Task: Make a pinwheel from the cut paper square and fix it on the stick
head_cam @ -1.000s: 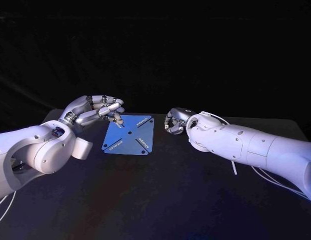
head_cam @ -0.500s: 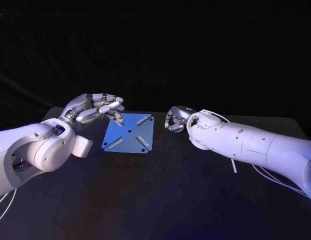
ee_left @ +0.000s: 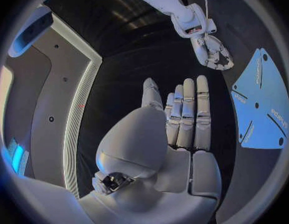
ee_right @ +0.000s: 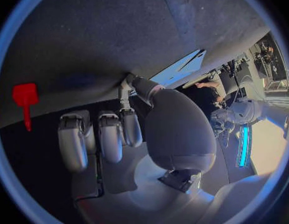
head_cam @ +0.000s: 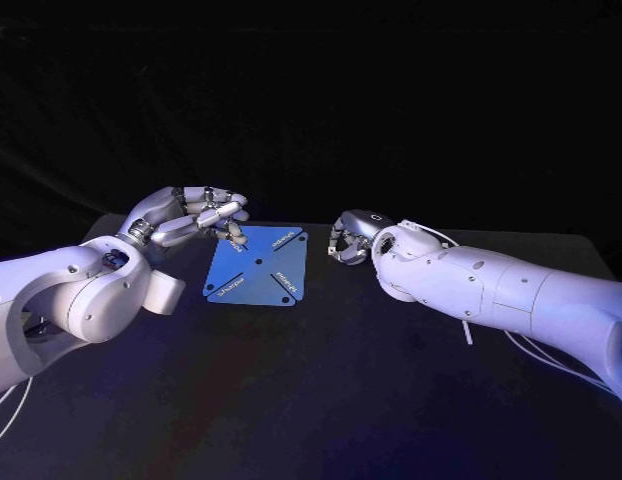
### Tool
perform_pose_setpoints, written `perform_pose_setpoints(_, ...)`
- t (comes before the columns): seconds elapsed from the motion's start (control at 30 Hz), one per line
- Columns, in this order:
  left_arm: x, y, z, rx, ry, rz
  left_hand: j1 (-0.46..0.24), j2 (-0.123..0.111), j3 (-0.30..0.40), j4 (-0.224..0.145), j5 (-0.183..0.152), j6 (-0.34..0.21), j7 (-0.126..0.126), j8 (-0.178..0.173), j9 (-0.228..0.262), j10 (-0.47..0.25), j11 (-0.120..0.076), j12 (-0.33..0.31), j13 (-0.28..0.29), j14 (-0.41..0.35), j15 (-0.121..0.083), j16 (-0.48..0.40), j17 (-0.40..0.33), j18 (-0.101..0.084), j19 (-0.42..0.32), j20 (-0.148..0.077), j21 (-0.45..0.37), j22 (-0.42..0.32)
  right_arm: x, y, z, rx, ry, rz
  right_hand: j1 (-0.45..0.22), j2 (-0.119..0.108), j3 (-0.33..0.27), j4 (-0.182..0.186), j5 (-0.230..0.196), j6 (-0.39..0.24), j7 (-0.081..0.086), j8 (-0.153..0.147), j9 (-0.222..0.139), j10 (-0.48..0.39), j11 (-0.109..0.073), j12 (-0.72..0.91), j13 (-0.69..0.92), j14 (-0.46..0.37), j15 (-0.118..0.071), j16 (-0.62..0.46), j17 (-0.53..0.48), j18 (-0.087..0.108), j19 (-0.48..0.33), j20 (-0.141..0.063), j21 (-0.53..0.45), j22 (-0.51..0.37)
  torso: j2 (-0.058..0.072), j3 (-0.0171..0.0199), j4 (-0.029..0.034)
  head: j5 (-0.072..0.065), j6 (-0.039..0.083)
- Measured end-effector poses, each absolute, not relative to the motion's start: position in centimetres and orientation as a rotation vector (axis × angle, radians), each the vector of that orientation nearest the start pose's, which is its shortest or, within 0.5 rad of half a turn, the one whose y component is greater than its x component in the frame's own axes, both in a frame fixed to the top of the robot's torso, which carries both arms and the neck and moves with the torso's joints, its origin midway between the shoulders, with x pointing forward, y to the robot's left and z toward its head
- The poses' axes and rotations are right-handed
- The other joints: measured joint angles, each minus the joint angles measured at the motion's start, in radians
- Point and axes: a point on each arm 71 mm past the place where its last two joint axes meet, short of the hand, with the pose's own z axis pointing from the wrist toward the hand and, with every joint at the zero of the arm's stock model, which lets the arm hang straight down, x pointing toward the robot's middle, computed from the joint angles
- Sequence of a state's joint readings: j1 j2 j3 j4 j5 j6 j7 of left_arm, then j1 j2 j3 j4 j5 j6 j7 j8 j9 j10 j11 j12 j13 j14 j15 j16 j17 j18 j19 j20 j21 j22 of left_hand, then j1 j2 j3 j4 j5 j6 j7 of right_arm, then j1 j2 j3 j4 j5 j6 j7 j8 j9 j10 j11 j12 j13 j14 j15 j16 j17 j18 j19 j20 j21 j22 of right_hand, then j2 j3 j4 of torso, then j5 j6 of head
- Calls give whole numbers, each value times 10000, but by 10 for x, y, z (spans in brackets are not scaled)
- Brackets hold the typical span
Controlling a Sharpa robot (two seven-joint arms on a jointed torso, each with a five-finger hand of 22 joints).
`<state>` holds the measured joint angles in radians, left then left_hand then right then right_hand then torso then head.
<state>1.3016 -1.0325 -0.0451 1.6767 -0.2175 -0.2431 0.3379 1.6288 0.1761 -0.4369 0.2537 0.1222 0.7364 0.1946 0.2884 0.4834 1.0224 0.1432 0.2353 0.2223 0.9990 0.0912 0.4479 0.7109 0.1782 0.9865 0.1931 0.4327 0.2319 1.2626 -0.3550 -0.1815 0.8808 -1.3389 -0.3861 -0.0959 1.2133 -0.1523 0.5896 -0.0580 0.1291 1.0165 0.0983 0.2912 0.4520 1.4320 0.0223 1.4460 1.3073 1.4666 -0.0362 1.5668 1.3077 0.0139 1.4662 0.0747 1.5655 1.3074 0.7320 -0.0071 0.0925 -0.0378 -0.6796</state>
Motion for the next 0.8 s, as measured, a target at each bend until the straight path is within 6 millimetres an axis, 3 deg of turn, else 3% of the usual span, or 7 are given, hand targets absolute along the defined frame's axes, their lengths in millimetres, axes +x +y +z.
perform_pose_setpoints(0.17, 469, 247, -120, -8131, 14725, -15166, 0, 0, 0, 0, 0, 0, 0, 0, 0, 0, 0, 0, 0, 0, 0, 0, 0, 1, 0, 0, 0, 0, 579, -132, -215, -991, 16325, 4704, -43, 43, -1, -1, -37, 0, 0, 6, 65, 36, -37, 0, 0, 0, 0, 0, -1, 1, 0, 0, 0, 0, 1, -6, -2, -24, 9)
perform_pose_setpoints(0.43, 469, 248, -121, -8135, 14738, -15160, 0, 0, 0, 0, -59, 0, 0, 0, 0, 0, 0, 0, 1, 0, 0, 0, -13, 0, 0, 0, -40, 1, 574, -135, -215, -1038, 16231, 4776, -119, 118, 85, -1, 453, -147, 3, -54, 71, 35, -37, 0, 0, 0, 0, 0, -1, 1, 0, 1, 0, -1, -3, -8, 0, -48, 10)
perform_pose_setpoints(0.8, 470, 251, -121, -8172, 14741, -15085, 0, 0, 0, 0, -59, 0, 0, 0, 1, 0, 0, -38, -10, 0, 0, 0, -13, 1, 0, -1, -40, -9, 550, -140, -208, -1120, 16344, 5481, -263, 153, 141, 55, 533, -260, 73, -95, 352, 35, -37, -1, 8, 0, 1, 0, -3, 2, 0, 1, 0, 7, -41, -1, -35, -48, -32)
